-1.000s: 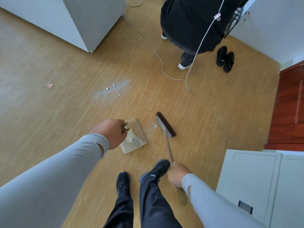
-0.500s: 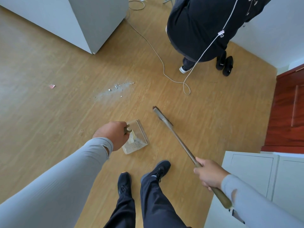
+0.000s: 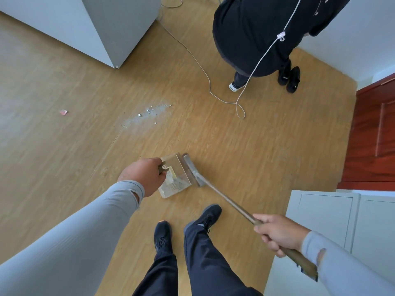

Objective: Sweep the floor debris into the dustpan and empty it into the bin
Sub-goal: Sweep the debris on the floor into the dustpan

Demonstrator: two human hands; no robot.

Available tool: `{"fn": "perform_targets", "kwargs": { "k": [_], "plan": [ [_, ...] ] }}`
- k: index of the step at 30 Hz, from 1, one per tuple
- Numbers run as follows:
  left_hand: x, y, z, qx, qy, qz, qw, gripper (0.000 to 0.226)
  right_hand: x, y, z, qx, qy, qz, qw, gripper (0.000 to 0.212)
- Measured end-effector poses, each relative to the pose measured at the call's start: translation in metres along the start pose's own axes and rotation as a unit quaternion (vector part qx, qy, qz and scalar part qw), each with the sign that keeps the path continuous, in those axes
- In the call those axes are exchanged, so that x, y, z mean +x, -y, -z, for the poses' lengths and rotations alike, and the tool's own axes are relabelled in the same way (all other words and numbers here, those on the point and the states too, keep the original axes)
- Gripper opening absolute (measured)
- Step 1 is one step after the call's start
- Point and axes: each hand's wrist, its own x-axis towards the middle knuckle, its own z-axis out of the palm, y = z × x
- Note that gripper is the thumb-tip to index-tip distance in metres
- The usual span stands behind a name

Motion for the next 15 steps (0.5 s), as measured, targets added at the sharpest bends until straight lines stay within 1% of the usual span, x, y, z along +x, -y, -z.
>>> {"fn": "perform_targets", "kwargs": {
  "k": [5, 7, 9, 11, 13, 15],
  "plan": [
    [0.004, -0.004, -0.001, 0.000, -0.009, 0.003, 1.000, 0.014, 0.004, -0.002, 0.035, 0.059, -0.078, 0.003, 0.995, 0.063],
    [0.005, -0.003, -0.001, 0.001, -0.005, 0.010, 1.000, 0.017, 0.024, 0.011, 0.029, 0.020, -0.113, 0.001, 0.993, 0.065],
    [0.007, -0.001, -0.002, -0.005, 0.000, 0.018, 1.000, 0.020, 0.046, 0.027, 0.011, -0.053, -0.134, -0.007, 0.990, 0.063],
    [0.009, 0.000, -0.001, -0.010, 0.004, 0.022, 1.000, 0.020, 0.058, 0.041, -0.013, -0.100, -0.115, -0.010, 0.988, 0.056],
    [0.011, -0.002, 0.001, -0.012, 0.008, 0.024, 1.000, 0.020, 0.059, 0.049, -0.035, -0.119, -0.067, -0.006, 0.991, 0.048],
    [0.015, -0.006, 0.002, -0.014, 0.009, 0.023, 1.000, 0.018, 0.052, 0.050, -0.045, -0.148, -0.017, 0.023, 0.989, 0.043]
  ]
}}
